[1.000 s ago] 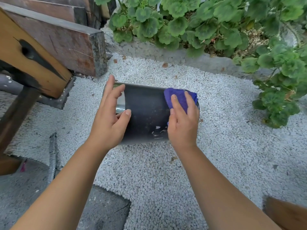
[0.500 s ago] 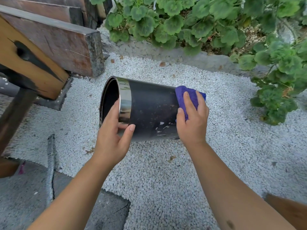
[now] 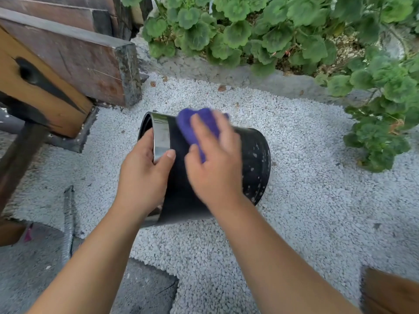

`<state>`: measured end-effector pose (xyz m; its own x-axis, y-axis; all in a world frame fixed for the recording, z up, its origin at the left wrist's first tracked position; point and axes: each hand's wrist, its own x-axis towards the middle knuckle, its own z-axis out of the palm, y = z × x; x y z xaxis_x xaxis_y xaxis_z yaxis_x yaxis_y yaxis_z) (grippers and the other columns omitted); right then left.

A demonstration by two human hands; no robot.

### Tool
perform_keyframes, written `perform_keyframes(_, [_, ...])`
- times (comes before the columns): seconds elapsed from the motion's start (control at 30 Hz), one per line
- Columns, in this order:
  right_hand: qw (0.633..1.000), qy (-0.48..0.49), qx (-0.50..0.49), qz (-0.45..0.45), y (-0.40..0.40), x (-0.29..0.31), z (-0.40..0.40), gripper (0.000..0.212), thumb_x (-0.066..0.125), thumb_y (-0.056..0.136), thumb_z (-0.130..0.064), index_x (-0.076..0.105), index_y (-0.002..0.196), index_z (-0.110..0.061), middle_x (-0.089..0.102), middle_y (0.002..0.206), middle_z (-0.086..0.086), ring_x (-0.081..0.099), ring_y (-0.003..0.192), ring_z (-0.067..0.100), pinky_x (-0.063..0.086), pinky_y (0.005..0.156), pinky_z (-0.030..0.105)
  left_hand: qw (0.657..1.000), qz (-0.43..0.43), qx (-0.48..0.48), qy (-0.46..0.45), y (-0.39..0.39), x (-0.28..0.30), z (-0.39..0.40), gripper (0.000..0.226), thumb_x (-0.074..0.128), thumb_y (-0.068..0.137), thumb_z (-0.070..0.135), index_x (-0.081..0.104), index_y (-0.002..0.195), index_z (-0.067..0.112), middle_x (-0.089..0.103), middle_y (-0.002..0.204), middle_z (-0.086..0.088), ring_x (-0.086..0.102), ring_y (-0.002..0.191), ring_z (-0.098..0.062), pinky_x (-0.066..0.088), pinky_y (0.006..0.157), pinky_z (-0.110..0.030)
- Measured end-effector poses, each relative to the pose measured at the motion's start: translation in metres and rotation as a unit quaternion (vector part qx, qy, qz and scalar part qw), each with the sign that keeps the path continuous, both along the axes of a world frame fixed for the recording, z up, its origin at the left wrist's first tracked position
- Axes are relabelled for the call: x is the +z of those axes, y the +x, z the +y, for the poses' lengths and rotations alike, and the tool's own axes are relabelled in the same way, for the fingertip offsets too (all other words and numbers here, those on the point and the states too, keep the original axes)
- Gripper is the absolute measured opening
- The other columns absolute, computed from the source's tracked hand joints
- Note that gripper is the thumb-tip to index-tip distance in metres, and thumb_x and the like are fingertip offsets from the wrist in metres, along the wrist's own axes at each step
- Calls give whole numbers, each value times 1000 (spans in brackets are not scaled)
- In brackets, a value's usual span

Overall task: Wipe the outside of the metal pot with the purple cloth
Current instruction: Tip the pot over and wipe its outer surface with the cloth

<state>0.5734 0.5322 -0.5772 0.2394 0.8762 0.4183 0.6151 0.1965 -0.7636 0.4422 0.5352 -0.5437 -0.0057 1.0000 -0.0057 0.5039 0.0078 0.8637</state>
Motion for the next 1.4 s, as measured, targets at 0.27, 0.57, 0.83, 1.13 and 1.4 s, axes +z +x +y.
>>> perform_keyframes(0.27, [999, -1, 12, -45, -2, -14, -4, 42, 61, 86, -7, 63, 128, -11, 50, 138, 25, 52, 114, 42, 41, 105, 43, 991, 123, -29, 39, 2, -18, -10, 78, 49, 90, 35, 20, 158, 12, 8, 168, -5, -3, 152, -4, 2, 122, -22])
perform_keyframes(0.57, [995, -60, -69, -27, 44, -53, 2, 42, 61, 84, 1, 66, 124, -11, 50, 139, 23, 52, 118, 43, 44, 100, 44, 991, 123, -19, 52, -4, -25, -7, 94, 54, 85, 53, 13, 160, 16, 11, 167, 4, 4, 149, 3, 3, 114, -5])
perform_keyframes(0.83, [981, -132, -134, 41, 70, -72, -4, 42, 58, 92, -3, 60, 132, -14, 40, 149, 15, 37, 133, 36, 38, 107, 41, 992, 113, -28, 49, 2, -21, -7, 97, 57, 81, 54, 13, 160, 20, 12, 167, 7, 6, 152, -4, 6, 109, 1])
perform_keyframes(1.13, [952, -153, -126, 232, 51, -26, 2, 53, 56, 85, -20, 54, 137, -30, 34, 148, -19, 34, 132, -5, 34, 107, 14, 992, 89, -57, 62, 0, -22, -2, 75, 47, 88, 46, 31, 153, 11, 35, 153, -9, 29, 144, -28, 27, 118, -28])
perform_keyframes(1.4, [993, -54, -27, 98, -2, -1, -15, 55, 61, 79, -18, 56, 133, -6, 58, 115, 6, 49, 111, 14, 38, 100, 24, 984, 109, -86, 111, -5, -23, 2, 90, 21, 93, 74, 38, 148, 4, 42, 148, -13, 36, 139, -33, 27, 111, -55])
